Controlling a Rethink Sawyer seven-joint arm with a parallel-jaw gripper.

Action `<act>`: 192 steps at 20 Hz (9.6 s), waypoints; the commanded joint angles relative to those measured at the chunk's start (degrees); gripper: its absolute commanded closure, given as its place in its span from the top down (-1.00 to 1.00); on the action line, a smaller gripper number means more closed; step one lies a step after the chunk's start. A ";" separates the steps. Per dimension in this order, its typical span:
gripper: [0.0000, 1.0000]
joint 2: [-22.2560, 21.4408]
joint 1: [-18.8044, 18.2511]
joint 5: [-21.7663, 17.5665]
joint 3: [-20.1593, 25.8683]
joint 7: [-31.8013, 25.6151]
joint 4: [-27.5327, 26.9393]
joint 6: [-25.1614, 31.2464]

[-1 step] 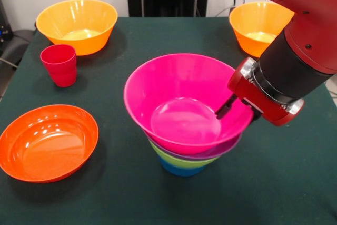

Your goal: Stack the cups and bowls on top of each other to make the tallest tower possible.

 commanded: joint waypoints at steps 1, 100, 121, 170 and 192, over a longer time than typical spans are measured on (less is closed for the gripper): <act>1.00 2.25 0.17 -0.37 7.48 4.34 0.78 2.62; 1.00 -31.68 -13.88 -26.93 35.19 -39.21 23.70 -1.54; 1.00 -31.41 -17.52 -31.84 43.19 -37.53 26.46 -10.39; 1.00 -27.16 -26.58 -40.77 57.01 -40.73 22.96 -14.01; 1.00 -26.21 -33.30 -42.17 62.72 -47.22 27.10 -17.49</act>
